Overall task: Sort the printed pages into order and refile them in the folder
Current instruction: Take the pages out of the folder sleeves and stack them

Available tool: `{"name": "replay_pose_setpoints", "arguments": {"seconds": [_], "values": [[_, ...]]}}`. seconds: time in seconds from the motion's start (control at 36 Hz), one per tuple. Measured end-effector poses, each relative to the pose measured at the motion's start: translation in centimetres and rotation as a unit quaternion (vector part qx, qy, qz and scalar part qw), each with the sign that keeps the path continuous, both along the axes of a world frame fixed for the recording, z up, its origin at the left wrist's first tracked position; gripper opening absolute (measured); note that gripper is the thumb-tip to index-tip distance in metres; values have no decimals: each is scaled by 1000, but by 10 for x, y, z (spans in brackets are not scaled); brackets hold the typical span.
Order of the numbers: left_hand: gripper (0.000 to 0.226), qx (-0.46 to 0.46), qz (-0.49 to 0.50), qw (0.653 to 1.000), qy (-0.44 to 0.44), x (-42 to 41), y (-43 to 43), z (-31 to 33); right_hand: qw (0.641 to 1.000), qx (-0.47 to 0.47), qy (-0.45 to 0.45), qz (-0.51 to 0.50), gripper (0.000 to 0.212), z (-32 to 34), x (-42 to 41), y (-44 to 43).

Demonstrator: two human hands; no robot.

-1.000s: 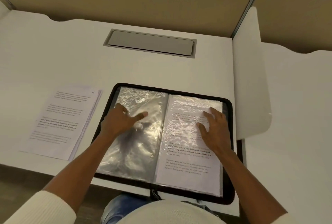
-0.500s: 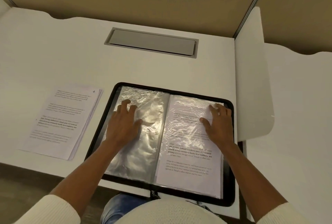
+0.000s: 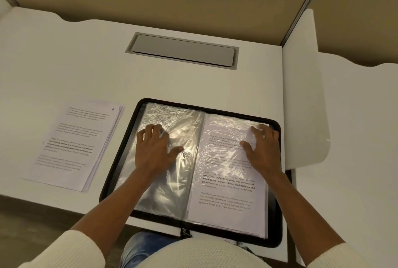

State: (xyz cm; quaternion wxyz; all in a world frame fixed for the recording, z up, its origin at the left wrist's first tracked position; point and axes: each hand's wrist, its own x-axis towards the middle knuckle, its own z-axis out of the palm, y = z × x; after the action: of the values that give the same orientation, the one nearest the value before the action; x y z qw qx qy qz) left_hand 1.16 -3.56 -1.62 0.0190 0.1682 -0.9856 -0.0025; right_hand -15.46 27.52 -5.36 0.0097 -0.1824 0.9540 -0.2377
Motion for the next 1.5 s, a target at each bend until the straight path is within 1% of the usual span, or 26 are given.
{"name": "replay_pose_setpoints", "arguments": {"seconds": [0.06,0.08,0.14,0.19,0.28,0.39,0.47,0.58,0.72,0.83,0.89,0.97,1.03,1.14,1.19,1.25,1.28,1.33,1.39,1.42,1.44,1.5], "values": [[46,-2,-10,999,31,2,0,-4,1000,-8,0,1,61,1,1,0],[36,-6,-14,999,41,2,0,-6,1000,-12,-2,0,61,1,1,0],[25,-7,-13,998,59,1,-2,-7,1000,-13,-9,0,60,3,1,0],[23,9,10,997,73,-3,-6,-7,1000,-8,-10,1,60,4,0,0],[17,50,76,991,100,-9,-14,-1,1000,-4,-13,-4,58,6,-3,0],[17,78,152,977,128,-19,-33,7,1000,16,1,-15,52,8,-9,0],[17,90,181,968,145,-26,-46,9,999,31,14,-23,50,8,-12,-1],[20,106,217,961,136,-32,-60,4,999,37,7,-33,50,5,-17,-2],[21,91,231,961,123,-32,-74,-3,999,41,-2,-32,51,6,-20,-3],[21,80,266,947,159,-35,-74,-3,998,44,-12,-41,53,10,-20,-3],[23,67,246,947,195,-37,-68,-1,998,47,-8,-41,49,11,-20,-3],[19,62,142,958,240,-42,-46,3,999,32,5,-43,42,10,-19,-4],[13,83,68,962,252,-45,-25,4,999,18,18,-45,36,9,-18,-6],[12,139,-40,960,240,-52,27,-1,997,-40,27,-59,16,16,-15,-11],[12,173,-71,954,236,-54,52,-3,994,-76,13,-73,13,23,-13,-15],[16,215,-76,946,230,-56,73,-2,992,-97,1,-79,13,31,-13,-18],[17,247,-63,941,223,-58,83,0,992,-104,-4,-77,14,35,-13,-19],[22,329,-7,924,196,-64,99,5,991,-115,-27,-70,15,44,-14,-22],[33,400,59,902,152,-74,109,11,989,-123,-48,-63,17,53,-13,-25],[39,441,89,883,132,-80,113,15,989,-126,-53,-56,19,56,-13,-26],[45,492,121,854,117,-85,116,21,989,-128,-55,-51,20,58,-12,-26],[56,586,184,784,92,-96,121,34,990,-127,-56,-40,22,61,-12,-27]]}}
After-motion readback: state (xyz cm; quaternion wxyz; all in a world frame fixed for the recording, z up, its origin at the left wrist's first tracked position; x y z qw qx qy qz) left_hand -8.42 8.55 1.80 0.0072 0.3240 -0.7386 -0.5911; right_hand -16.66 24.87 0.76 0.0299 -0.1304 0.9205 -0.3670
